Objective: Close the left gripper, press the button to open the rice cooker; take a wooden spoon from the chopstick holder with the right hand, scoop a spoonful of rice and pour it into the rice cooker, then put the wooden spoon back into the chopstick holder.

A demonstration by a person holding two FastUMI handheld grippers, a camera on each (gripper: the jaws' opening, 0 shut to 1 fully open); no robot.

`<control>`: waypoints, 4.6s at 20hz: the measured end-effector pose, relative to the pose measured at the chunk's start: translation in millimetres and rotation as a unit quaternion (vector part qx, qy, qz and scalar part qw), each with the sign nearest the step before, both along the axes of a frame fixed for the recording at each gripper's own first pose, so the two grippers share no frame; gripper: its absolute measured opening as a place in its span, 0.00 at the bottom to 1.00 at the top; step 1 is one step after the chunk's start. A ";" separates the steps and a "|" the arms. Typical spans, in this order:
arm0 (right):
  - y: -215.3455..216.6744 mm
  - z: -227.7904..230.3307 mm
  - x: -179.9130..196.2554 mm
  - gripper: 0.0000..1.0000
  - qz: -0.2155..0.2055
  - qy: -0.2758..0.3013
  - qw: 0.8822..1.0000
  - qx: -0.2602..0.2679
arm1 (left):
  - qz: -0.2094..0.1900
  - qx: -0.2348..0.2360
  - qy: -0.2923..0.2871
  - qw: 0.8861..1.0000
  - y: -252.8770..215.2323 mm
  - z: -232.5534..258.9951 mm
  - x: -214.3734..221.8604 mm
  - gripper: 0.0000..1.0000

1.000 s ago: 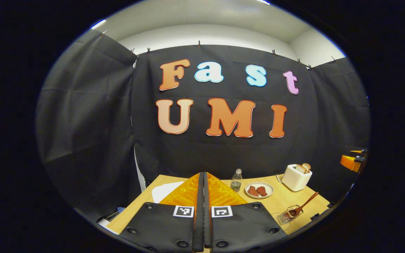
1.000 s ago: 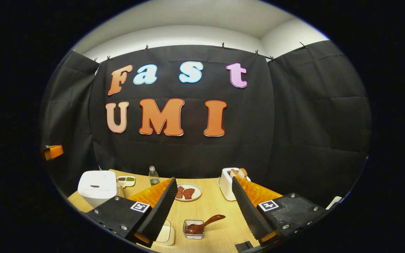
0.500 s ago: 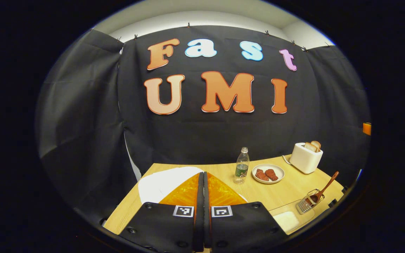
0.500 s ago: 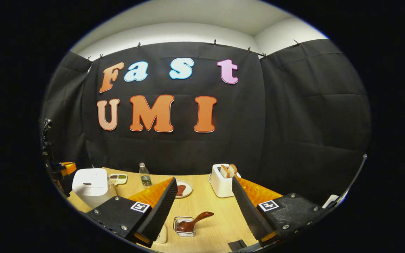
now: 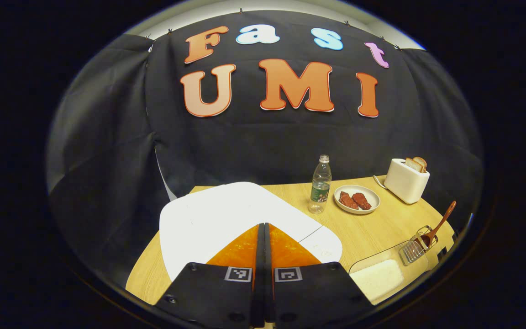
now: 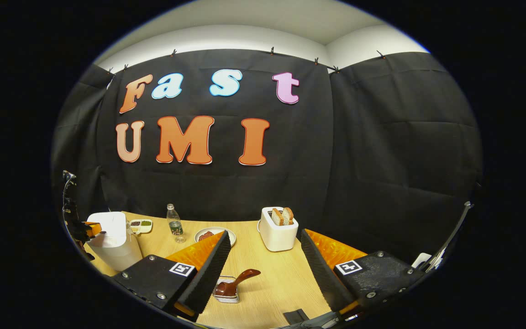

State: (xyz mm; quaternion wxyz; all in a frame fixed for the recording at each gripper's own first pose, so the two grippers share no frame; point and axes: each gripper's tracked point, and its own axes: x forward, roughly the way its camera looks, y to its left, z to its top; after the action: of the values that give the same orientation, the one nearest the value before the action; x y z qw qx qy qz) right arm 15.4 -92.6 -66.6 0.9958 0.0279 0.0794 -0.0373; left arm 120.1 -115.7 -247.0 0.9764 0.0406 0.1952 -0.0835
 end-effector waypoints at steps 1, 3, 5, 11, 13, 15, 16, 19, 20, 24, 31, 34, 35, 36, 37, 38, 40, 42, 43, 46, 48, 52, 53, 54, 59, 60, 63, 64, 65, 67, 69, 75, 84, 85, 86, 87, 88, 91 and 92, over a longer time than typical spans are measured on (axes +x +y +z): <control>-1.6 -1.1 -0.5 0.96 -0.002 0.001 1.000 -0.001 | 0.001 -0.004 0.006 1.000 -0.6 -5.3 -1.9 0.05; -2.8 -2.7 -1.6 0.96 -0.004 0.003 1.000 -0.005 | 0.009 -0.012 0.020 1.000 0.9 -16.5 -1.4 0.05; -2.7 -4.3 -2.0 0.96 -0.003 0.004 1.000 -0.010 | 0.007 -0.027 0.018 0.999 0.2 -15.8 -1.9 0.05; 8.0 -12.6 -8.6 0.96 0.010 0.010 1.000 -0.002 | -0.005 -0.067 0.056 0.996 -0.8 -21.4 -3.2 0.05; 5.1 -9.5 -11.0 0.96 0.009 0.007 1.000 -0.006 | -0.011 -0.063 0.048 0.997 -0.1 -19.9 -3.2 0.05; 3.0 -6.6 -14.9 0.96 0.008 0.003 1.000 -0.005 | 0.000 -0.090 0.038 0.995 1.2 -17.0 -2.0 0.05; 2.8 -6.1 -15.8 0.96 0.009 0.003 1.000 -0.002 | 0.001 -0.096 0.037 0.995 1.2 -16.9 -2.0 0.05; 0.3 -8.4 -17.5 0.96 0.007 0.005 1.000 0.001 | 0.008 -0.081 0.036 0.996 4.6 -17.1 -3.9 0.05; -0.1 -9.3 -18.7 0.96 0.007 0.006 1.000 0.001 | 0.009 -0.071 0.036 0.997 6.1 -16.1 -3.9 0.05; 3.8 -14.0 -16.8 0.96 0.013 0.011 1.000 -0.004 | 0.016 -0.086 0.040 0.995 6.5 -14.4 -3.8 0.05; 12.6 -19.5 -7.4 0.96 0.022 0.013 1.000 -0.003 | 0.042 -0.089 0.067 0.993 25.1 -18.8 6.7 0.05; 17.9 -22.6 -3.2 0.96 0.027 0.017 0.999 0.007 | 0.047 -0.082 0.073 0.993 26.1 -19.5 2.9 0.05; 19.6 -22.6 -1.8 0.96 0.028 0.017 0.999 0.009 | 0.050 -0.076 0.066 0.994 26.1 -14.9 -0.1 0.05; 20.4 -23.6 -0.1 0.96 0.030 0.015 0.999 0.009 | 0.055 -0.073 0.050 0.995 26.2 -3.4 -2.4 0.05; 20.1 -24.9 1.8 0.96 0.028 0.015 0.999 0.005 | 0.057 -0.075 0.023 0.995 26.2 17.1 -2.1 0.05; 19.4 -27.7 3.0 0.96 0.027 0.017 0.999 0.003 | 0.060 -0.079 0.000 0.995 27.4 38.7 -4.6 0.05; 19.8 -32.1 6.4 0.96 0.028 0.020 0.999 0.007 | 0.065 -0.088 -0.044 0.993 32.5 80.2 -8.8 0.05; 22.1 -39.4 9.8 0.96 0.030 0.022 0.999 0.012 | 0.068 -0.099 -0.064 0.991 35.3 104.5 -18.1 0.04; 23.1 -41.6 11.8 0.96 0.032 0.020 0.999 0.011 | 0.069 -0.104 -0.069 0.990 36.4 110.9 -24.4 0.05; 22.6 -61.1 20.4 0.96 0.033 0.032 0.999 0.006 | 0.064 -0.109 -0.083 0.988 38.0 127.7 -41.8 0.04; 23.5 -73.9 25.6 0.97 0.033 0.039 0.999 0.018 | 0.066 -0.094 -0.089 0.989 42.8 132.8 -49.7 0.04; 29.4 -108.4 40.0 0.96 0.034 0.063 0.997 0.020 | 0.078 -0.076 -0.099 0.989 48.3 142.8 -69.2 0.05; 32.5 -118.0 44.0 0.96 0.038 0.074 0.996 0.026 | 0.085 -0.070 -0.103 0.989 52.3 144.6 -72.1 0.05; 34.4 -127.7 48.2 0.97 0.041 0.085 0.995 0.035 | 0.088 -0.064 -0.107 0.988 56.0 146.5 -74.8 0.05; 47.7 -172.4 66.4 0.97 0.046 0.140 0.986 0.076 | 0.103 -0.059 -0.122 0.985 63.1 163.3 -87.5 0.17; 51.8 -180.2 68.6 0.97 0.049 0.150 0.983 0.088 | 0.108 -0.060 -0.122 0.985 66.5 167.0 -89.4 0.29; 58.4 -200.4 72.5 0.96 0.059 0.174 0.974 0.136 | 0.117 -0.058 -0.124 0.984 71.8 169.0 -92.8 0.43; 59.9 -208.6 73.0 0.95 0.059 0.185 0.969 0.150 | 0.119 -0.057 -0.126 0.983 71.9 171.7 -95.9 0.50; 61.3 -213.9 75.0 0.92 0.056 0.193 0.966 0.164 | 0.121 -0.056 -0.128 0.983 75.3 174.6 -98.6 0.55; 67.9 -221.4 86.3 0.83 0.051 0.202 0.961 0.183 | 0.122 -0.055 -0.133 0.982 77.2 176.6 -103.6 0.58; 67.9 -229.4 96.3 0.71 0.047 0.208 0.958 0.190 | 0.116 -0.052 -0.126 0.984 76.9 175.8 -108.3 0.77; 76.6 -227.1 96.5 0.40 0.052 0.211 0.943 0.252 | 0.122 -0.039 -0.133 0.983 88.3 179.8 -111.8 0.99; 91.3 -209.9 94.4 0.10 0.048 0.188 0.942 0.274 | 0.123 -0.053 -0.134 0.982 98.0 183.1 -118.8 0.99; 93.2 -202.6 93.5 0.07 0.050 0.183 0.945 0.267 | 0.123 -0.054 -0.135 0.982 100.6 182.8 -120.6 0.98; 94.3 -194.2 92.7 0.06 0.053 0.175 0.948 0.260 | 0.122 -0.055 -0.136 0.982 102.6 184.0 -121.3 0.98; 96.0 -184.3 91.0 0.06 0.057 0.165 0.952 0.252 | 0.122 -0.057 -0.136 0.982 104.2 182.1 -122.9 0.99; 97.5 -174.8 89.6 0.06 0.062 0.156 0.957 0.238 | 0.121 -0.059 -0.135 0.982 105.6 182.5 -123.0 0.99; 98.7 -143.1 83.7 0.06 0.074 0.122 0.973 0.181 | 0.111 -0.072 -0.128 0.983 108.0 178.7 -122.6 1.00; 100.3 -132.2 79.9 0.06 0.076 0.113 0.977 0.166 | 0.107 -0.077 -0.129 0.983 108.4 179.6 -122.2 0.99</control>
State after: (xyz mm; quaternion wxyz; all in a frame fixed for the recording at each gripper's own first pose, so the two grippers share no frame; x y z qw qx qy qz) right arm 95.3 7.6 -198.8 0.9618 0.1823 0.1984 0.0492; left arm -2.1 -7.4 -67.4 0.9969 -0.0449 0.0637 0.0124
